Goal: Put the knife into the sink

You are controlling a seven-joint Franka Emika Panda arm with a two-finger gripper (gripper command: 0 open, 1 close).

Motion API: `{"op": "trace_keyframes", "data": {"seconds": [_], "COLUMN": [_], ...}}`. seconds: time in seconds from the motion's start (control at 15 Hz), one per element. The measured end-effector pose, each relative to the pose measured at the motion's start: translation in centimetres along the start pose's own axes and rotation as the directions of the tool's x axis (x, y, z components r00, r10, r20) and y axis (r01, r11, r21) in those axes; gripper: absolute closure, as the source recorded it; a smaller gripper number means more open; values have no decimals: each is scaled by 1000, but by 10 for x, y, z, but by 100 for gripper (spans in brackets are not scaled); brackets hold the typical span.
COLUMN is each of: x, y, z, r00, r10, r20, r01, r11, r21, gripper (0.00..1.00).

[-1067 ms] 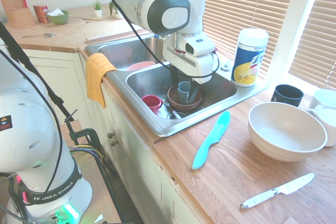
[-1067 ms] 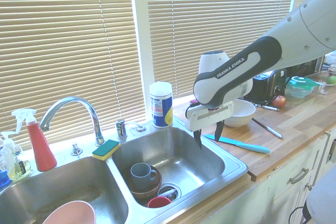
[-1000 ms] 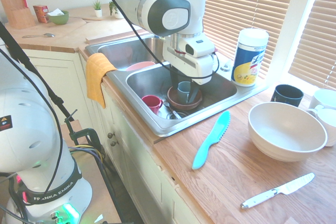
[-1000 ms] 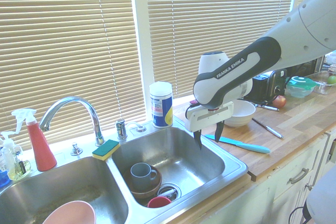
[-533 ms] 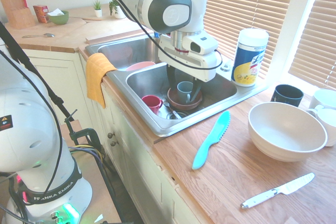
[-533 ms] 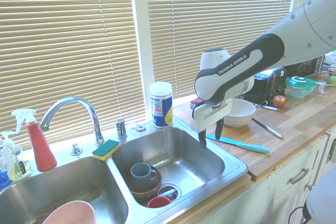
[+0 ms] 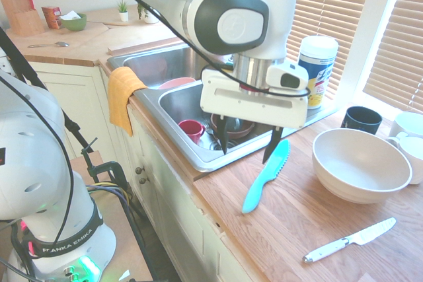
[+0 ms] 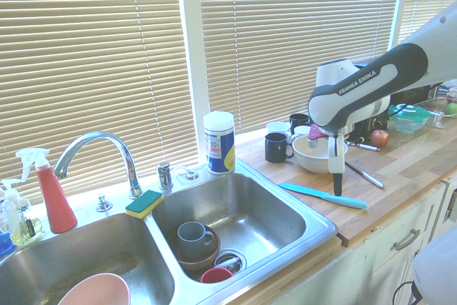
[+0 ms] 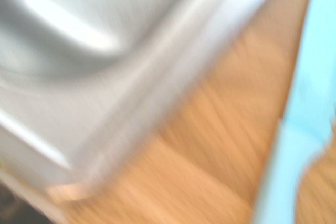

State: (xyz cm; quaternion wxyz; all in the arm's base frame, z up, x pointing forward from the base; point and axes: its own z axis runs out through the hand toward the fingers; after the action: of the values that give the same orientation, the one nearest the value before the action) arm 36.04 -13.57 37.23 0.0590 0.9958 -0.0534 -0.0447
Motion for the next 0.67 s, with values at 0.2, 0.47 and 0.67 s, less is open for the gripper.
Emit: {"op": "trace_keyframes", "data": {"seconds": [0.2,0.47,0.67], "x": [-1,9,17], "y": [11,7,4], "z": [29,51,55], "r00": [1000,1000,998], "r10": [6,10,46], "r20": [-7,-19,-49], "r01": [-6,-10,-45], "r11": [1000,1000,999], "r21": [-1,3,22], "gripper": [0,0,0]}}
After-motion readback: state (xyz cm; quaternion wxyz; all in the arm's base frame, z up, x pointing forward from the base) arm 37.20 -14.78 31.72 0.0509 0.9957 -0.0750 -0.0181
